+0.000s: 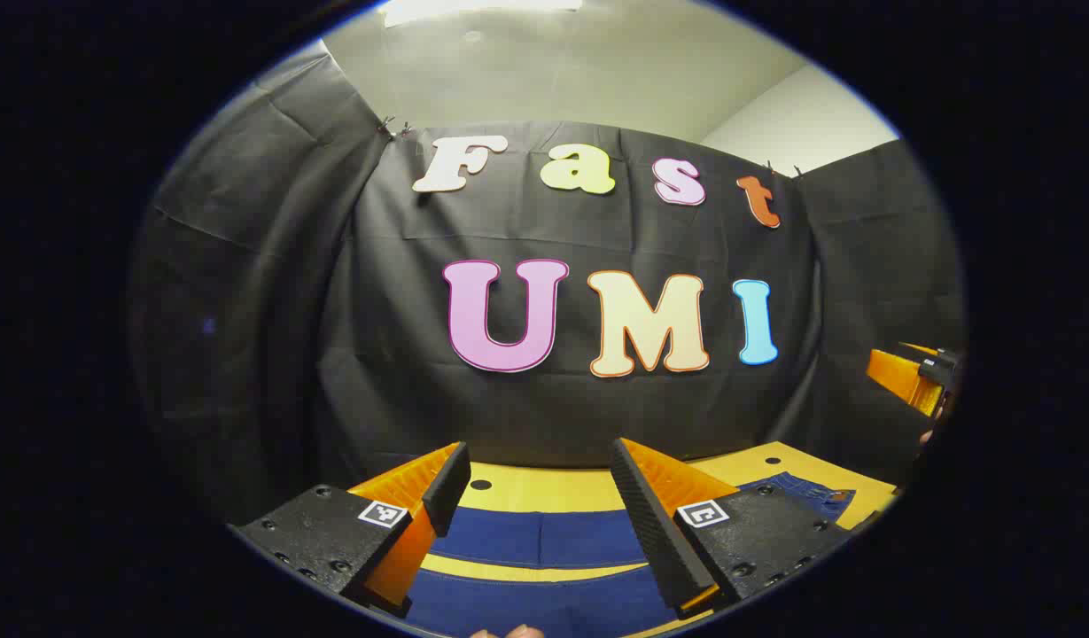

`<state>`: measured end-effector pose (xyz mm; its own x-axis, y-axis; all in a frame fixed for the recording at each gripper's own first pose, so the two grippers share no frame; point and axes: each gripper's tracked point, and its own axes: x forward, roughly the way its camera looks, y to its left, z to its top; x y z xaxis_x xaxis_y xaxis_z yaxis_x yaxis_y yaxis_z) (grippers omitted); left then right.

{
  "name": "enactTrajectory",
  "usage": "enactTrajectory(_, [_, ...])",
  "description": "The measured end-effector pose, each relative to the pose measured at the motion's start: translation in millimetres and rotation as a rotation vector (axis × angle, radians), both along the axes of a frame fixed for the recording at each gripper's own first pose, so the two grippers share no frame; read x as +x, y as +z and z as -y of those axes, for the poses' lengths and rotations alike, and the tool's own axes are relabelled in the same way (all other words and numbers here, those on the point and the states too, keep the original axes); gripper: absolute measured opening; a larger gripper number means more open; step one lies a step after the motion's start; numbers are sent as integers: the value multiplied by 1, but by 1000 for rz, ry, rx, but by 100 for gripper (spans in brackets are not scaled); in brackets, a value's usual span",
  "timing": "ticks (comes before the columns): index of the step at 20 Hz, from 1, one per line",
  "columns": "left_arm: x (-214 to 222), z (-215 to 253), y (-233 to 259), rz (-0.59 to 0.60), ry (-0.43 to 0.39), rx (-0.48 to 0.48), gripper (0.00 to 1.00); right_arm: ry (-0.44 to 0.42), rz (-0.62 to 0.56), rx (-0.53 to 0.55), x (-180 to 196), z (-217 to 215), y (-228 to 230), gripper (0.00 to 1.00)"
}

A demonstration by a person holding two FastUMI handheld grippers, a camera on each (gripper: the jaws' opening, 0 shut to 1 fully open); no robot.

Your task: Grasp the waist and the cuffs of the jeans and fold them to make the two legs overlap; first hold the waist and fold one-third of the jeans toward the cuffs, then hold the cuffs and fold the remaining one-third in the same direction to finish folding.

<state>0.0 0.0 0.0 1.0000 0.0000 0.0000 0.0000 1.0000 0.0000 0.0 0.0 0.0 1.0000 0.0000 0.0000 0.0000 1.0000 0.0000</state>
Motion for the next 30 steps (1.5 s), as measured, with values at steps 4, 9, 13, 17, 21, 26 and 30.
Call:
enactTrajectory(4, [-3,-3,-1,-2,26,20,94,13,7,5,2,3,1,96])
enactTrajectory(9, [-4,-3,-1,-4,45,19,94,26,15,4,4,6,2,96])
enactTrajectory(13, [-2,-1,-4,-13,49,31,93,37,8,6,7,6,-1,98])
enactTrajectory(17, [-3,5,-14,-46,-9,69,94,43,-1,13,10,7,-6,100])
enactTrajectory(21, [-7,-10,-30,-92,-54,272,95,39,-21,16,10,12,-18,98])
enactTrajectory(26, [-46,-51,-74,-230,-87,450,100,34,-62,4,9,15,-34,98])
enactTrajectory(30, [-68,-71,-128,-387,-160,618,95,43,-78,-22,5,9,-44,100])
